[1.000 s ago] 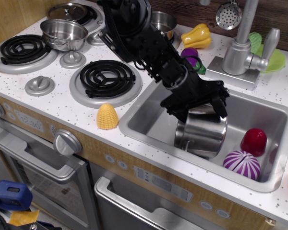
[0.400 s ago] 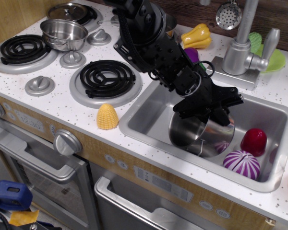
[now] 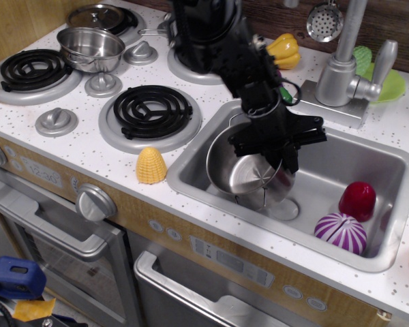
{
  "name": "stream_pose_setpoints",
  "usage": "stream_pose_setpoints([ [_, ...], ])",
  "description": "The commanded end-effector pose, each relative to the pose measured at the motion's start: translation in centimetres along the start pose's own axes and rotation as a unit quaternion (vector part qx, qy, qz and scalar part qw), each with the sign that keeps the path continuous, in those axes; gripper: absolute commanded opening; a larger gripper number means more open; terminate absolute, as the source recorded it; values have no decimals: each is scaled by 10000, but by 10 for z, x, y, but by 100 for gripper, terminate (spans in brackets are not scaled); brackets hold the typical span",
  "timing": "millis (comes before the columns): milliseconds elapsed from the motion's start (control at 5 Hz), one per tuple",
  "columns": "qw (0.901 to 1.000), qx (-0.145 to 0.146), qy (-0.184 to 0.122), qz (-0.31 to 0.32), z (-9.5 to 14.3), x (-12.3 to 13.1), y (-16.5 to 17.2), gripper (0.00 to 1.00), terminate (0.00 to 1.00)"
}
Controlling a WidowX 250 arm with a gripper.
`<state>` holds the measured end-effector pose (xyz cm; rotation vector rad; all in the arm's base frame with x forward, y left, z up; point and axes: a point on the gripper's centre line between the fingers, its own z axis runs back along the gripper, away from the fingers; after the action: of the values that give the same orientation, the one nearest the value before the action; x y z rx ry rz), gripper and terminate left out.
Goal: Flip pot upright in sink
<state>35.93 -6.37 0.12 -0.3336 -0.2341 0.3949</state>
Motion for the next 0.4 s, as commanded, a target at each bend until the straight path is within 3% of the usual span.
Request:
stream_pose_setpoints([
  [0, 9988, 394, 77, -277, 14, 10, -6, 0, 0],
  [200, 9983, 443, -13, -369, 9, 7, -6, 100, 0],
])
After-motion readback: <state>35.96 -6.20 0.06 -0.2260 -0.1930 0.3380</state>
